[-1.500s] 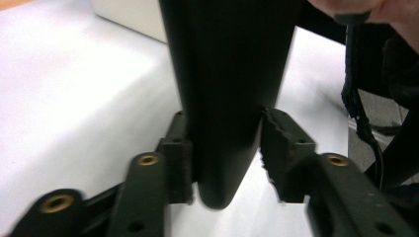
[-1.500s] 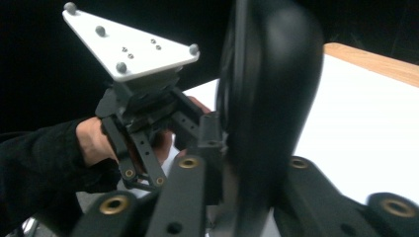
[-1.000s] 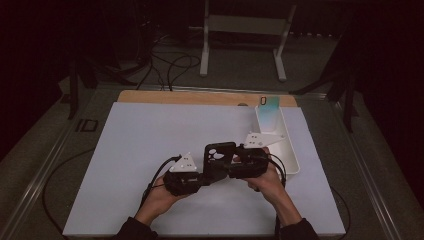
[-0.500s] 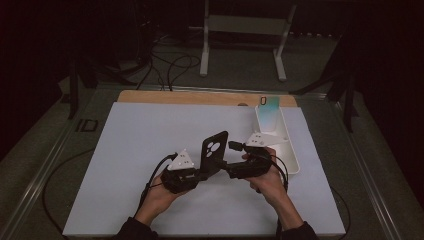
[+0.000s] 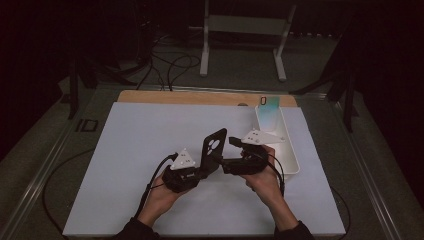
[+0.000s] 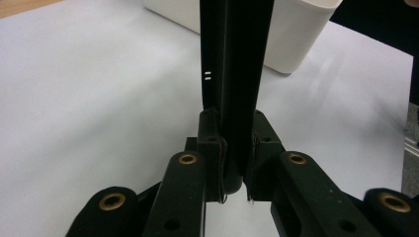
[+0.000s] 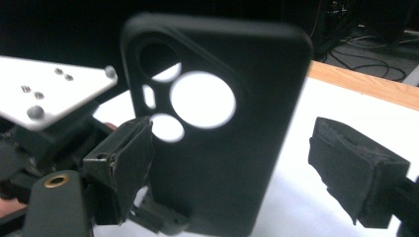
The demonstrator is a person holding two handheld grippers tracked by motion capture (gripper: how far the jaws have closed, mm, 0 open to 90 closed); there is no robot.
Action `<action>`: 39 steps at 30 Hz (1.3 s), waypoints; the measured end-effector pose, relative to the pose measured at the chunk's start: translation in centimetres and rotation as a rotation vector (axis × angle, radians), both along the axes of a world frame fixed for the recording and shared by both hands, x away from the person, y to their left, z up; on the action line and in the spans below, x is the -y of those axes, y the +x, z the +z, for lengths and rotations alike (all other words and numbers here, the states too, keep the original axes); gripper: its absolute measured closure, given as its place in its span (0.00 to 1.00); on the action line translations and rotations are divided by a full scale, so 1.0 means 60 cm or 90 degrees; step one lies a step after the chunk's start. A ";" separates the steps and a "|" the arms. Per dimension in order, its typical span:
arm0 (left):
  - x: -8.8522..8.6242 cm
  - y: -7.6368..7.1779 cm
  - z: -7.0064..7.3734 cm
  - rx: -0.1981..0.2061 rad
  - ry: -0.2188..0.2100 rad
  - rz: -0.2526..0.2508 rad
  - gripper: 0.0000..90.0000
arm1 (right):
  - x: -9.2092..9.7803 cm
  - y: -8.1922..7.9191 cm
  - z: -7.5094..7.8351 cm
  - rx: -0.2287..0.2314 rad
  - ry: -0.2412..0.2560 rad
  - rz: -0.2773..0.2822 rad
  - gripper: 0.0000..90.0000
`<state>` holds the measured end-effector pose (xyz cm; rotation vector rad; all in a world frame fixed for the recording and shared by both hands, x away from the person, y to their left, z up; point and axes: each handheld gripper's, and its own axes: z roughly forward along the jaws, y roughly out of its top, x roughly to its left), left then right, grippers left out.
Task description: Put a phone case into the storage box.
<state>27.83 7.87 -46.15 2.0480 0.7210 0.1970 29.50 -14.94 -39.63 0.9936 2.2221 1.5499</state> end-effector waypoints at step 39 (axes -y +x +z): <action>0.008 -0.004 -0.003 0.003 -0.023 -0.009 0.89 | -0.041 0.007 0.008 -0.004 0.021 -0.042 0.15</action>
